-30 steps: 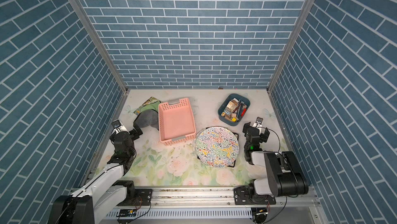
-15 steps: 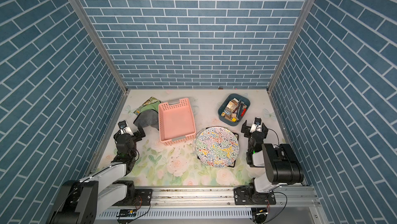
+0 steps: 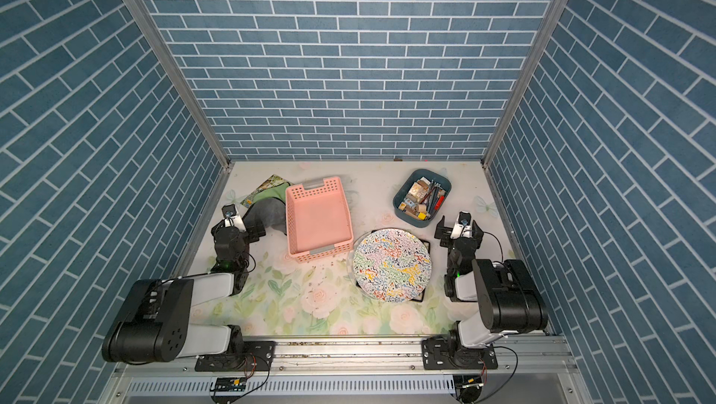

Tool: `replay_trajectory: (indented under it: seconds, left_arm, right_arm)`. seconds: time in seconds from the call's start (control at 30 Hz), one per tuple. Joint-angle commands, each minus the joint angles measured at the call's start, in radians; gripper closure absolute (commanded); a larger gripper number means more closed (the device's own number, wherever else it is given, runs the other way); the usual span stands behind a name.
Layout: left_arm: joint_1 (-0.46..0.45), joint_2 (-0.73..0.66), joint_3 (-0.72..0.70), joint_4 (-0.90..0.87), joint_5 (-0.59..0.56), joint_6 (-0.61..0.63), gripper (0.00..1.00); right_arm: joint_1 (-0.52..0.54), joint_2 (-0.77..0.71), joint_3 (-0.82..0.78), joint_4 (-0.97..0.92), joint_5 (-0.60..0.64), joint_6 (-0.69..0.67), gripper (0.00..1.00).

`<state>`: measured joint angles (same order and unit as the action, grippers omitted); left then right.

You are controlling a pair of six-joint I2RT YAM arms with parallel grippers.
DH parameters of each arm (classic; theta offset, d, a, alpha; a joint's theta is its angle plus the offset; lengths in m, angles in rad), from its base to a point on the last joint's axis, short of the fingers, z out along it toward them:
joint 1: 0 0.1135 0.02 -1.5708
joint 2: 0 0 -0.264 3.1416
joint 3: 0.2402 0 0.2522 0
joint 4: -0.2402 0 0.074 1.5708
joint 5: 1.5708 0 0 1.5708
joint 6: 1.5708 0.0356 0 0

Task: Wipe the wet plate dry
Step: Reset both arms

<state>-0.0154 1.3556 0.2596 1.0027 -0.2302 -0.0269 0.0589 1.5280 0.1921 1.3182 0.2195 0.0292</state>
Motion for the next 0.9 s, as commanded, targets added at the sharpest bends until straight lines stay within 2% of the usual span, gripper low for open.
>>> replay_trajectory:
  seconds: [0.0, 0.13, 0.17, 0.87]
  left_arm:
    - [0.007, -0.003, -0.079, 0.195, 0.147, -0.016, 0.02]
    - [0.003, 0.162, -0.072, 0.340, 0.111, -0.020, 0.00]
    - [-0.002, 0.150, -0.064, 0.282, 0.119, -0.015, 0.00]
    - [-0.001, 0.155, -0.063, 0.298, 0.127, -0.011, 0.00]
  right_arm:
    - [0.004, 0.002, -0.008, 0.032, -0.007, -0.022, 0.01]
    - [0.004, 0.002, -0.008, 0.032, -0.006, -0.022, 0.00]
    - [0.003, 0.002, -0.008, 0.032, -0.005, -0.022, 0.01]
    - [0.006, 0.000, -0.008, 0.030, -0.006, -0.025, 0.00]
